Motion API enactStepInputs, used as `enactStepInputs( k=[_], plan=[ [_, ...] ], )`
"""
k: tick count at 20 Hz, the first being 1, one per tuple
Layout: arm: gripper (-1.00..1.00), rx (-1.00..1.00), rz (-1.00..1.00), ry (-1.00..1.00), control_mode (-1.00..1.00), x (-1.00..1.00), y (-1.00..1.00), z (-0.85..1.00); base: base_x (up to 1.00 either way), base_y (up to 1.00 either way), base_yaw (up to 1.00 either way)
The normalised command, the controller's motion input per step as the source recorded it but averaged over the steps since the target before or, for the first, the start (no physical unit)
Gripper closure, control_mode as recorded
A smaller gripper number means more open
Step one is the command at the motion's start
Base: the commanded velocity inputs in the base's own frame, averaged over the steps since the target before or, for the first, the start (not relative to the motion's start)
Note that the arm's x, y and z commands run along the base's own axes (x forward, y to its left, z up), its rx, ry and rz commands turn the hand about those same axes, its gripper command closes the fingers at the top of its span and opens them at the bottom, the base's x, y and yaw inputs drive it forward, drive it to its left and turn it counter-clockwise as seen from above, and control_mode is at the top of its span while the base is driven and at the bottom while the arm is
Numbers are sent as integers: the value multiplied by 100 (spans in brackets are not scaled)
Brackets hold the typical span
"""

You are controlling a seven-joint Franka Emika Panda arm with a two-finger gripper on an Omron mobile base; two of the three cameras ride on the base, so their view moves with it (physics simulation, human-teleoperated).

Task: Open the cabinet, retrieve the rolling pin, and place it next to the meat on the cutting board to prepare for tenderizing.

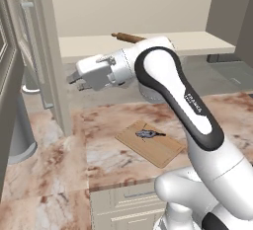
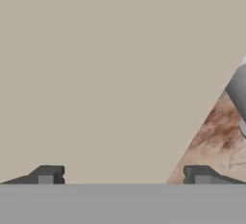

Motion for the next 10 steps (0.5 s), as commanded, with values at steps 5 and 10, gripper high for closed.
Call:
enactStepInputs(
  k=[5,10],
  plan=[
    [-100,-1,-2,-7,-100,0,-42,3,0,0,0],
    [-100,0,-2,-5,-100,0,-40,3,0,0,0]
  ],
)
